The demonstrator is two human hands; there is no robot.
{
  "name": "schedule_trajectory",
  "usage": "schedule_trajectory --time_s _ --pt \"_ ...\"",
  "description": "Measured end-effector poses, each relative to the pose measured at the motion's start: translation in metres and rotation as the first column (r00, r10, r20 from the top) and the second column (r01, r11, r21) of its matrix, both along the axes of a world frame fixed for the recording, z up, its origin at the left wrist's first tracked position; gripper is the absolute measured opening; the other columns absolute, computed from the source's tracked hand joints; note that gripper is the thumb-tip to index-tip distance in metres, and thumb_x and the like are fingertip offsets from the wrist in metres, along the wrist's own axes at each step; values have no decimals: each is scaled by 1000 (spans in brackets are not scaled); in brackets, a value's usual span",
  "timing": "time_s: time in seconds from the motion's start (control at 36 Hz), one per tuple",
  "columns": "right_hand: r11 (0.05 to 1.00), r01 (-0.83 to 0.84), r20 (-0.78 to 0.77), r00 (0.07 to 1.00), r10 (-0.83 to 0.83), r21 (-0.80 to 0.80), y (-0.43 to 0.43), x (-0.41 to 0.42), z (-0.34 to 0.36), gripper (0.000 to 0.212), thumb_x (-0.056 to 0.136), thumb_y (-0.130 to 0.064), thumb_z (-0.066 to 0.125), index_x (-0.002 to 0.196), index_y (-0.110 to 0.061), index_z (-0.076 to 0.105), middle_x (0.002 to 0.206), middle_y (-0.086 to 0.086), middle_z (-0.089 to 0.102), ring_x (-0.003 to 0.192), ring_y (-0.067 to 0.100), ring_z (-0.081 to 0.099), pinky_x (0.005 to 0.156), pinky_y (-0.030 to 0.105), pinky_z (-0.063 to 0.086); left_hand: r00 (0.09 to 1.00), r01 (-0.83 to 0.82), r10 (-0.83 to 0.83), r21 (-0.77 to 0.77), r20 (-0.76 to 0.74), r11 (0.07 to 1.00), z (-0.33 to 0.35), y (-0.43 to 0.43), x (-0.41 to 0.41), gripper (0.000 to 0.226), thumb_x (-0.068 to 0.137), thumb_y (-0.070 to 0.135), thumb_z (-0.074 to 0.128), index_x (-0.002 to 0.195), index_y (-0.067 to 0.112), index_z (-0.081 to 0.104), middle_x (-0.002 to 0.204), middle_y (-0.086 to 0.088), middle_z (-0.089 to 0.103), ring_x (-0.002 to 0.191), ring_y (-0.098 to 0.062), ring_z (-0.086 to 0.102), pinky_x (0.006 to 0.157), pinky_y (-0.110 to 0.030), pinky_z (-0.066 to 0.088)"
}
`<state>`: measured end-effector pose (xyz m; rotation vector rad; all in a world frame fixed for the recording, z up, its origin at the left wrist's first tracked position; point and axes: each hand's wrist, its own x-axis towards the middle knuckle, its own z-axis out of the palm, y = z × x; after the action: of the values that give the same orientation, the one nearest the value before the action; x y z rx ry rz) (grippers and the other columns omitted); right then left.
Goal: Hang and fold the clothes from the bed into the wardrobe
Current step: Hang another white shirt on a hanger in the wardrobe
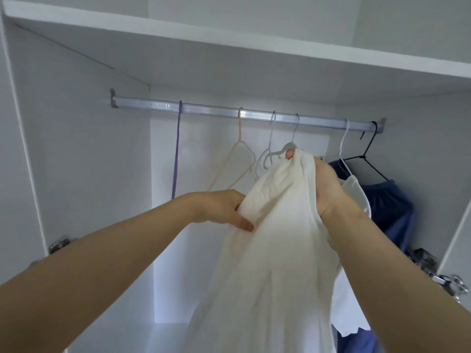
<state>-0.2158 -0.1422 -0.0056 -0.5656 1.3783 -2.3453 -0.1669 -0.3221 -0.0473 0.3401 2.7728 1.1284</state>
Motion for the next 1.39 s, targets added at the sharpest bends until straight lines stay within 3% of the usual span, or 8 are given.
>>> schedule_trajectory --time_s 0.33,0.56,0.69,0.92,1.03,1.14,1.28,1.39 --pt "918 382 -225 908 -353 104 5 -4 -1 29 84 -8 49 62 -25 59 65 -2 52 56 15 48 56 23 40 901 -416 387 -139 -195 899 29 -31 -3 17 79 23 70 96 20 66 87 4 66 84 -18 65 74 -27 51" --pt "885 450 -258 875 -409 123 13 -7 5 25 85 -8 48 71 -24 60 72 -1 55 64 17 51 59 24 42 886 -457 464 158 -8 876 28 -55 16 14 83 8 65 92 18 62 92 -5 68 82 -23 65 69 -28 52" --pt "900 334 -280 925 -257 278 14 -10 -15 26 82 2 55 67 -17 66 53 -2 61 47 11 57 47 15 44 863 -488 436 644 256 589 19 -59 18 18 89 9 53 103 5 64 85 -12 70 70 -25 67 70 -33 54" --pt "659 172 -334 934 127 732 19 -20 -49 28 84 0 49 77 -19 68 72 -6 71 67 5 66 67 21 47 846 -422 466 860 260 287 22 -27 15 14 88 10 51 86 7 64 66 -9 68 56 -22 66 57 -30 52" --pt "725 458 -477 855 -202 515 21 -32 -50 33 83 2 43 61 -16 59 59 -6 67 50 8 54 47 17 38 831 -350 539 882 136 317 19 -18 8 12 89 5 51 86 13 59 70 -6 64 58 -19 63 55 -27 53" --pt "701 645 -491 737 -465 304 19 -49 -49 27 83 -1 45 64 -18 53 62 -4 59 54 13 46 54 23 36 820 -336 561 887 110 318 17 -18 3 13 90 5 51 85 15 59 72 -4 64 66 -20 60 66 -31 49" --pt "721 661 -575 679 -456 210 -6 -53 -40 31 86 1 45 70 -24 55 71 -2 58 64 16 56 67 32 47 806 -345 582 884 106 316 23 -16 -4 16 89 4 51 81 15 58 55 0 65 51 -15 63 57 -26 50" --pt "751 617 -743 612 -272 233 -41 -48 -31 32 87 1 39 80 -18 64 76 -8 61 72 15 61 68 14 47 770 -389 618 884 159 258 27 -14 -6 18 89 3 51 76 13 58 60 -5 63 60 -20 59 56 -28 48"
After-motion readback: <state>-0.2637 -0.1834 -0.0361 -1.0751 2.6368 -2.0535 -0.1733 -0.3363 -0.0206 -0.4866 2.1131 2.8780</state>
